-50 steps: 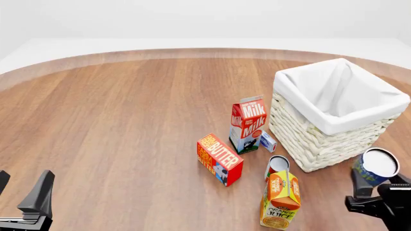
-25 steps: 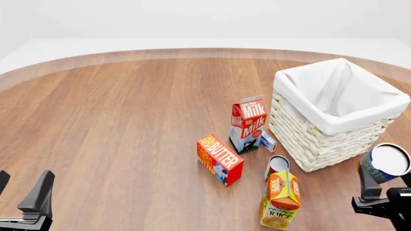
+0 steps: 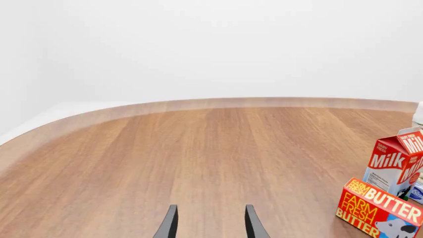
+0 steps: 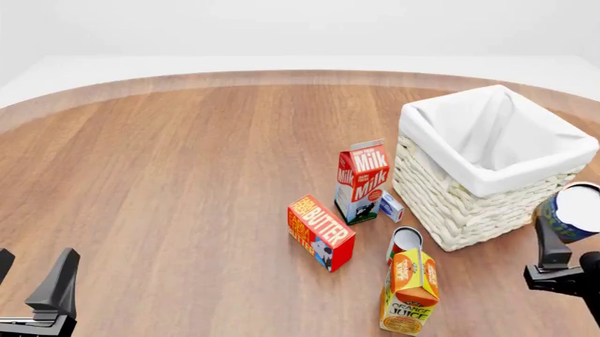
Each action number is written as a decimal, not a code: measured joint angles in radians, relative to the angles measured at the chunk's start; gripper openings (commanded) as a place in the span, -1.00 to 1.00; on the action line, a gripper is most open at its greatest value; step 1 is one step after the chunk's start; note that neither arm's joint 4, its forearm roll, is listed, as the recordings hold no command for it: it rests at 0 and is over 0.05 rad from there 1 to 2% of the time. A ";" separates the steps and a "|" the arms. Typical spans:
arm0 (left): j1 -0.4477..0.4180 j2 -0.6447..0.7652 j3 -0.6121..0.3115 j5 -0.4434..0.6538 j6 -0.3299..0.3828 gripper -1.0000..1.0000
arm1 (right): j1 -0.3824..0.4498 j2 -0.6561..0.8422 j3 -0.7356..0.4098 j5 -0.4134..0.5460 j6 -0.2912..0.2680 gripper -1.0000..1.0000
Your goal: Pick up the alphabet soup, and put it in the basket.
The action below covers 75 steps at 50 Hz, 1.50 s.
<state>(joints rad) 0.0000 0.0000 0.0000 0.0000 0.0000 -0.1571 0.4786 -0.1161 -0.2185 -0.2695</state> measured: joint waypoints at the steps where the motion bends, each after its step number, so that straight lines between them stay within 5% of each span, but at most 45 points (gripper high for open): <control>1: 0.000 0.000 0.000 0.000 0.000 1.00 | 0.001 0.003 -0.004 -0.002 0.000 -1.00; 75: 0.000 0.000 0.000 0.000 0.000 1.00 | 0.041 0.310 -0.385 -0.010 -0.026 -1.00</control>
<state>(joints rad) 0.0000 0.0000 0.0000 0.0000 0.0000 -0.1161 0.7885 -0.5009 -0.2284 -0.2955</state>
